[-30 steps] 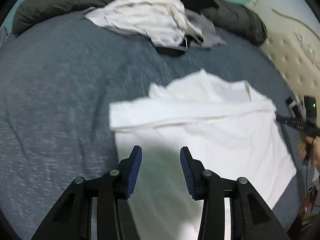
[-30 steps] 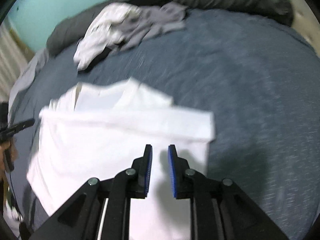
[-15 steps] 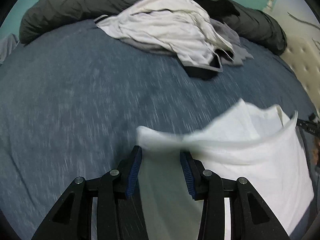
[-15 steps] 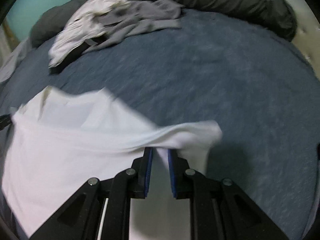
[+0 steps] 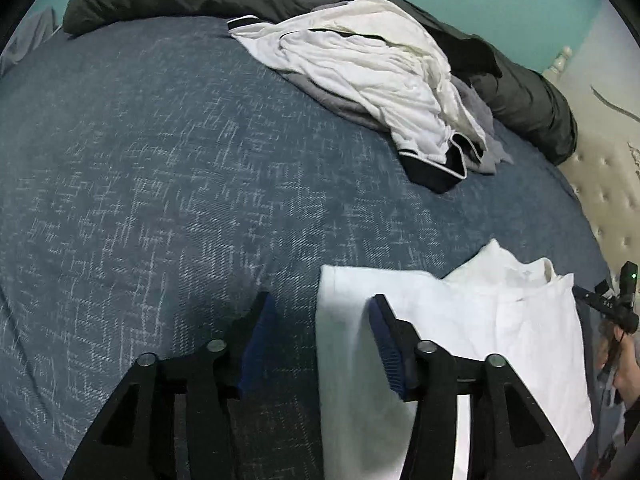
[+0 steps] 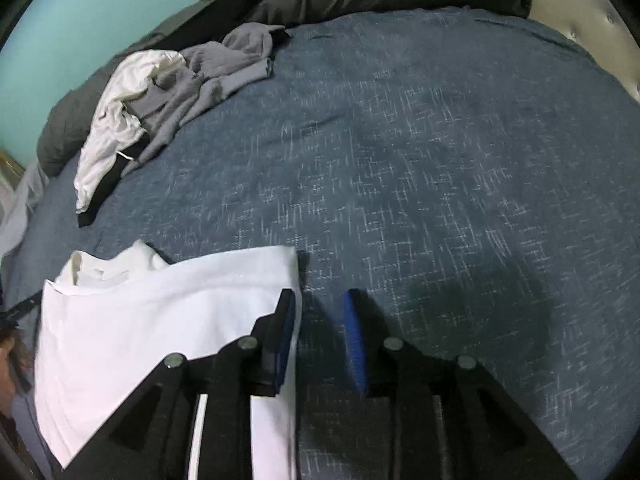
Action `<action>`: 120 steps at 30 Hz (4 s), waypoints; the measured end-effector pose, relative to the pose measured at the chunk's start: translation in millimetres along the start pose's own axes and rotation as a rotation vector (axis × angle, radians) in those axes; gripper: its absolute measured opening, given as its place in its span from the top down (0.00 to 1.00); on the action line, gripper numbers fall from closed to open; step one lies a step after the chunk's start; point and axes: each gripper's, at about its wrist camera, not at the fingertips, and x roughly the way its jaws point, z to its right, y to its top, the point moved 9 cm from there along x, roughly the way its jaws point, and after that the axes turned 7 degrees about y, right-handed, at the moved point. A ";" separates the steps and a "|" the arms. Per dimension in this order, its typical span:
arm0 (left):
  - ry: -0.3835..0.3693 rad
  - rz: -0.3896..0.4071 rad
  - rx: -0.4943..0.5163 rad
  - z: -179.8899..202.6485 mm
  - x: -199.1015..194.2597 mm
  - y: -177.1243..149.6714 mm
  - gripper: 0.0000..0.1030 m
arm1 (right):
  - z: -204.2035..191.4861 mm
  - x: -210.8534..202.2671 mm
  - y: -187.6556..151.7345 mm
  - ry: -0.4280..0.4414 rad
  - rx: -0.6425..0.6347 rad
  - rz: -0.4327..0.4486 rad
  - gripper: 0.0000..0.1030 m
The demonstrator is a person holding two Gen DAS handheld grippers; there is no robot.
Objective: Fold clothes
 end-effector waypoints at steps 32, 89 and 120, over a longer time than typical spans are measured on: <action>0.024 0.043 -0.015 -2.2 -3.3 25.5 0.95 | -27.6 6.5 50.0 -0.111 -0.107 0.078 0.97; -0.145 0.024 -0.079 -11.9 -154.5 -219.8 0.96 | -42.6 -146.0 -214.9 0.052 0.111 0.018 0.95; -0.100 0.028 -0.094 -25.6 -166.6 -222.7 0.94 | -184.3 -111.8 -179.9 0.128 -0.008 -0.027 0.83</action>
